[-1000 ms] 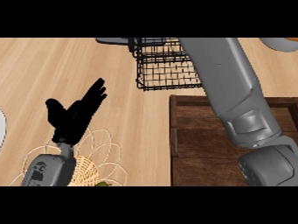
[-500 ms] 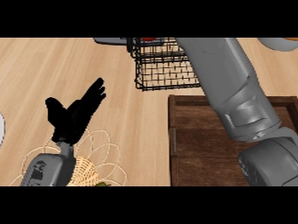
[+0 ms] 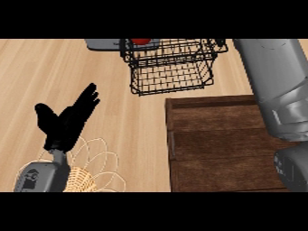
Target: Pick the tomato from the tray and place it in the tiered basket
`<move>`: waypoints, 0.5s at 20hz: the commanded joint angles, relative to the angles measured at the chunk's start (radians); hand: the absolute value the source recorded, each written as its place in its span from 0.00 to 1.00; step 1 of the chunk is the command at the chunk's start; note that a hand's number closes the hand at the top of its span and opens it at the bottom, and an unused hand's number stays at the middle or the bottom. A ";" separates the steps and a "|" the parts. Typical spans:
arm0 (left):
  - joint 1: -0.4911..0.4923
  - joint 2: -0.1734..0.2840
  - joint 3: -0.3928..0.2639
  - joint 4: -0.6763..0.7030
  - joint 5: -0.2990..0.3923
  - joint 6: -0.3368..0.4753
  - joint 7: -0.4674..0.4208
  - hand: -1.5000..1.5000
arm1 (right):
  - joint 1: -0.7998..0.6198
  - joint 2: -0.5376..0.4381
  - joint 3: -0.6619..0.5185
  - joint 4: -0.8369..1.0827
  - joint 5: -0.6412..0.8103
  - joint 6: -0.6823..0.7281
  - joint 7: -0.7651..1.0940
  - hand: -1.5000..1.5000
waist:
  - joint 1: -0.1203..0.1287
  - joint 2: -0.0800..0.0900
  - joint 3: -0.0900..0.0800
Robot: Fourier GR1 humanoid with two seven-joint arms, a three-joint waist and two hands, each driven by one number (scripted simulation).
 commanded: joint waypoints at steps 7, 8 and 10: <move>0.113 0.018 0.032 0.007 0.001 -0.005 -0.065 0.50 | 0.279 -0.206 0.032 -0.341 -0.134 0.506 0.066 0.00 | -0.077 -0.028 0.001; 0.053 0.020 0.043 -0.029 0.014 0.018 0.009 0.50 | 0.302 -0.225 0.035 -0.395 -0.152 0.552 0.088 0.00 | -0.071 -0.026 0.001; 0.063 0.019 0.041 -0.034 0.012 0.013 -0.006 0.50 | 0.373 -0.266 0.019 -0.498 -0.198 0.630 0.117 0.00 | -0.070 -0.024 0.001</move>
